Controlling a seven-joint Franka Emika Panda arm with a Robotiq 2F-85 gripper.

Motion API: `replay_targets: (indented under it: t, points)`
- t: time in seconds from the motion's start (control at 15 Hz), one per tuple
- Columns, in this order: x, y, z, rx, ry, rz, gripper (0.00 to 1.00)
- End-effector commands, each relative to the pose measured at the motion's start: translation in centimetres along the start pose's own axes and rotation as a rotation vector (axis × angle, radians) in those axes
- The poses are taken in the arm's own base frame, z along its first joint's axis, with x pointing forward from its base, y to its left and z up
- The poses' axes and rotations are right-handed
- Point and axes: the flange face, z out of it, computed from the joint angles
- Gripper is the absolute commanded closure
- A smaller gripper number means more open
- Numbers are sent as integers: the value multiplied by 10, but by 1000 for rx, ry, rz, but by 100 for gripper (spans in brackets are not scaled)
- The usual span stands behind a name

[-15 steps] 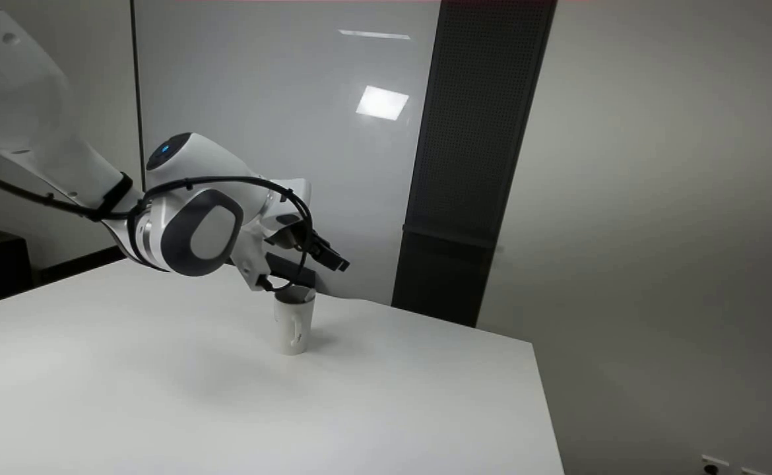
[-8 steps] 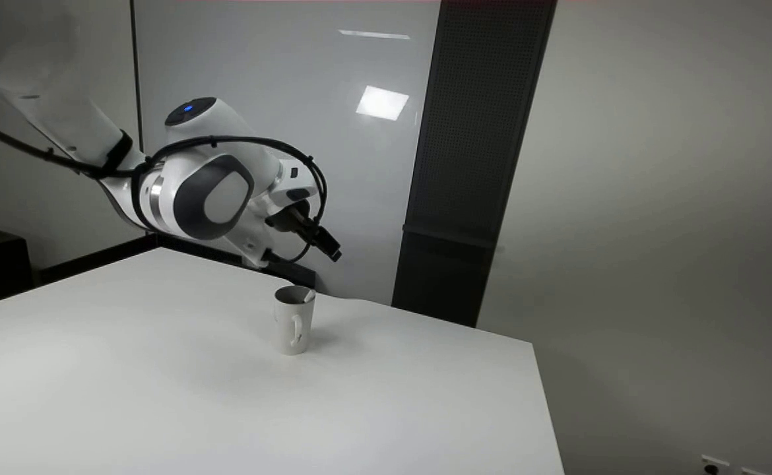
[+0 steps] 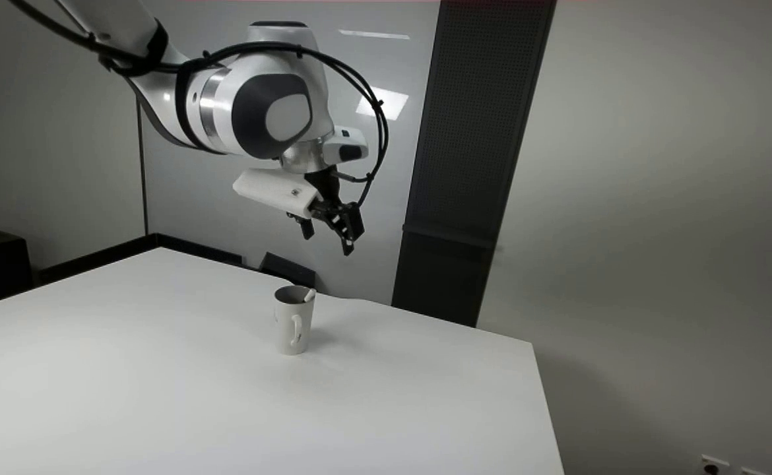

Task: Pick up the marker and put it in the cup

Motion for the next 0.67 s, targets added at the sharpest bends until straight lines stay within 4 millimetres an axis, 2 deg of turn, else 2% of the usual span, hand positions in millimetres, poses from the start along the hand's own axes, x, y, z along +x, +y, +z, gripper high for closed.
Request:
replay_targets:
  t: [0.0, 0.27, 0.33, 0.6]
  points:
    - [-7, 21, -2, -10, -189, -82, 0]
    - [-17, 45, 5, -111, -426, -154, 0]
    - [-22, 41, 8, -83, -357, -120, 0]
    - [-22, 46, 6, -101, -416, -142, 0]
